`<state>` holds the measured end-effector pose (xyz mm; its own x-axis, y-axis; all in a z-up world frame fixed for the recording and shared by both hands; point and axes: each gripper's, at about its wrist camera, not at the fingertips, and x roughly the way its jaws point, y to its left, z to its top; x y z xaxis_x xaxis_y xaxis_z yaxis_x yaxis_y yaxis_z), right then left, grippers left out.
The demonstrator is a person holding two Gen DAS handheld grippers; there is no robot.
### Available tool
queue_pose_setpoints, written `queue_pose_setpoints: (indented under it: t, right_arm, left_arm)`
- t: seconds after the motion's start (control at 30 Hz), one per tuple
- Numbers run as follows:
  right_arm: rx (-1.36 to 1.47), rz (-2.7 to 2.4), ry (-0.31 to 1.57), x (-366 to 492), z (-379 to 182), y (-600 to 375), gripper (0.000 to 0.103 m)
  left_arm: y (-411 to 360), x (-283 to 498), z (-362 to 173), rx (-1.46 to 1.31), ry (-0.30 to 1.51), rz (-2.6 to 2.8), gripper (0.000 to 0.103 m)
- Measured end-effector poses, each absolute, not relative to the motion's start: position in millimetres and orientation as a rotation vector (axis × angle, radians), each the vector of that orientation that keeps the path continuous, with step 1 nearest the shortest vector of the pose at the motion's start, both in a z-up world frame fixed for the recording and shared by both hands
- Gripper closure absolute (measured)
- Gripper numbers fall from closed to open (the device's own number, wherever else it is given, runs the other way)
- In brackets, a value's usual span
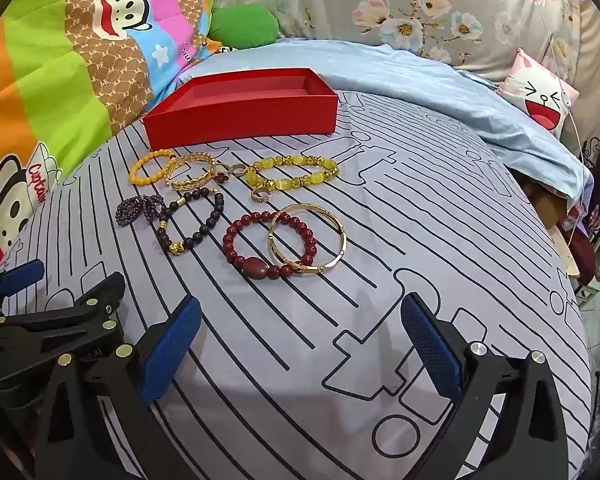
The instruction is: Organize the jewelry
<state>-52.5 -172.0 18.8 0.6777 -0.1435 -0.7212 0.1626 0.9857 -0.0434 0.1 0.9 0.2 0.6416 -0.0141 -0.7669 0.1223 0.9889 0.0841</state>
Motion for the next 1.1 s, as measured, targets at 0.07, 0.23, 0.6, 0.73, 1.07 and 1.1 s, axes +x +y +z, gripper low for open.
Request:
queue_pose_setpoints:
  t: [0.07,0.23,0.6,0.73,1.07,1.1]
  right_arm:
    - [0.026,-0.171,0.811,-52.1,18.7,-172.0,0.006]
    - [0.030,-0.171,0.806,-52.5,19.6,-172.4,0.006]
    - [0.029,-0.172,0.807,-52.8,19.9,-172.8,0.006]
    - [0.029,-0.170,0.807,-52.7,18.3,-174.4,0.006]
    - [0.038,-0.176,0.805,-53.0,21.0,-174.0,0.006]
    - [0.038,-0.176,0.805,-53.5,21.2,-173.9,0.006]
  left_arm:
    - [-0.3,0.2,-0.4,0.140,0.873,-0.072,0.007]
    - [-1.2,1.3,2.3,0.141,0.880,-0.069,0.007]
    - [2.7,-1.7,2.3,0.127,0.875,-0.073,0.007]
    - [3.3,-1.3,2.5,0.124,0.875,-0.078,0.008]
    - [0.5,-3.4,5.7,0.131,0.854,-0.087,0.008]
    - [0.6,-3.2,6.2,0.132,0.851,-0.086,0.008]
